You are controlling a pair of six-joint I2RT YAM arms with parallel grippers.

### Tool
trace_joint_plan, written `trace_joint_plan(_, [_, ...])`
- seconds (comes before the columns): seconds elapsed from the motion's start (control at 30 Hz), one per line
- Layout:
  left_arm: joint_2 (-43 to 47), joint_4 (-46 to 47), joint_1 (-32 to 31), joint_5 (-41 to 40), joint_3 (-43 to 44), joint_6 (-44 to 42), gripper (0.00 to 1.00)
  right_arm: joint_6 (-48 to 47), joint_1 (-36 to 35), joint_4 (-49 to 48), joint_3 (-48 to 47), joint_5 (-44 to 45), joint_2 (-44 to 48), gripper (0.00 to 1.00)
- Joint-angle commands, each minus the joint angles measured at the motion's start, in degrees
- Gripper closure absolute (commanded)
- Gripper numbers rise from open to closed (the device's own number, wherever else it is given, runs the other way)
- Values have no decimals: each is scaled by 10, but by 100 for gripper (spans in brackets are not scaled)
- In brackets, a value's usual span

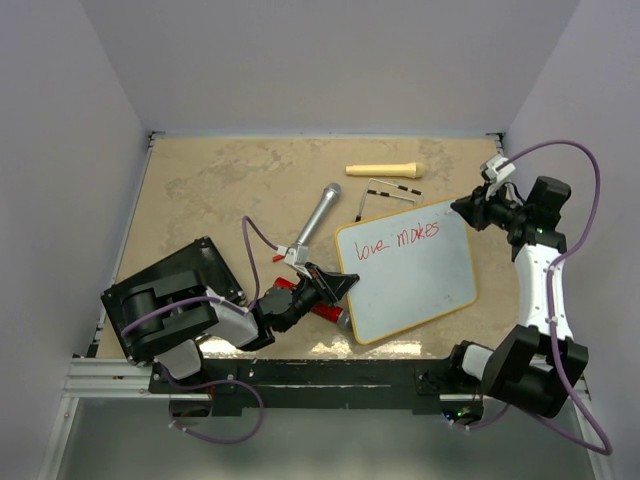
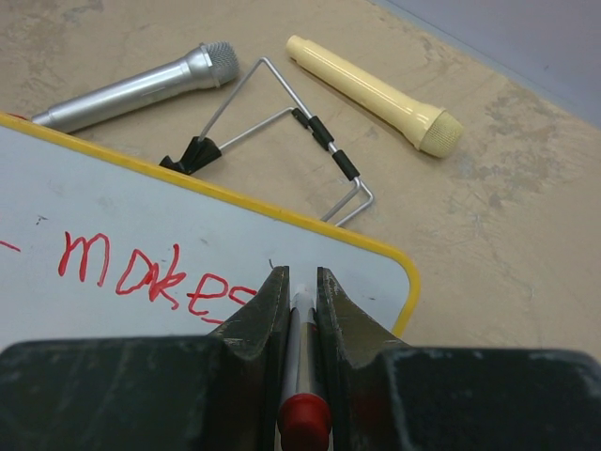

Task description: Write a sentence on the whiteboard

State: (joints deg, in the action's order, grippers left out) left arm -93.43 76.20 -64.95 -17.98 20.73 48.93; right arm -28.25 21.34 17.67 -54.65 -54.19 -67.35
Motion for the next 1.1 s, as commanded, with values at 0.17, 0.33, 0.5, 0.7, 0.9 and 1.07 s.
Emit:
trace_joint_plan(0.17, [-14, -34, 2, 6, -5, -61, 100, -31, -4, 35, -12, 18, -18, 100])
trace_joint_plan(0.33, [-18, -31, 3, 7, -6, -60, 100, -86, -3, 101, -16, 15, -18, 100])
trace_joint_plan(0.5, [-18, -30, 3, 7, -6, -59, 100, -123, -4, 145, -19, 28, -11, 100])
trace_joint_plan(0.7, [-24, -27, 3, 11, -5, -59, 100, -28, -3, 27, 2, 73, 36, 100])
trace_joint_plan(0.9, [-19, -26, 3, 10, -9, -59, 100, 8, -4, -10, -10, 32, 31, 100])
trace_joint_plan(1.07, [-18, -25, 3, 9, -10, -60, 100, 17, -4, -13, -11, 60, 5, 100])
